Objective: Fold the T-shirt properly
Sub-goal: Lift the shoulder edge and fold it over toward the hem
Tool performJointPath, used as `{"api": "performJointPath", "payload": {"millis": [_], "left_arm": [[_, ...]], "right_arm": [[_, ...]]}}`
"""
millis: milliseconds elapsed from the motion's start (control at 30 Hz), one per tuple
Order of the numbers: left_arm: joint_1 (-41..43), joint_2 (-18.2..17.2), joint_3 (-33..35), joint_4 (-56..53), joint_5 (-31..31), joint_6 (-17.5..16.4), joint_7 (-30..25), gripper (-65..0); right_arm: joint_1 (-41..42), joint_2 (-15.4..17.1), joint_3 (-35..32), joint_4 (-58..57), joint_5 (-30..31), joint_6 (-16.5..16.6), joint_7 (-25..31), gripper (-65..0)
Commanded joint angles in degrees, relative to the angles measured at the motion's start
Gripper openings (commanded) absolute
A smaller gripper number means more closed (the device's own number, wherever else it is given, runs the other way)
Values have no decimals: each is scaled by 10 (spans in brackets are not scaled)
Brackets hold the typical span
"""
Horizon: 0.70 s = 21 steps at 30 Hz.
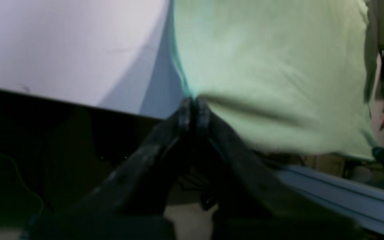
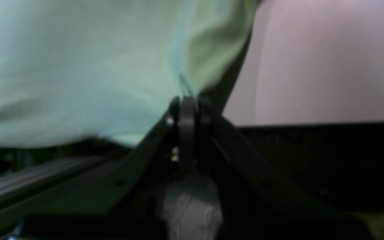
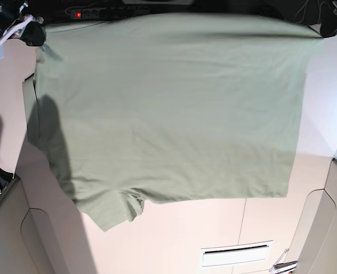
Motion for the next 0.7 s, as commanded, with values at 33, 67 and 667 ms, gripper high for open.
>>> {"api": "performJointPath", "payload": {"millis": [33, 67, 667], "left_arm": [[-11, -14, 1, 10, -15, -5, -8, -650], [-24, -16, 4, 10, -15, -5, -8, -650], [-193, -96, 121, 10, 247, 16, -170, -650]], "right_arm": [[20, 8, 4, 23, 27, 21, 10, -650], [35, 8, 0, 26, 28, 22, 10, -650], [250, 13, -103, -98, -161, -16, 99, -650]]}}
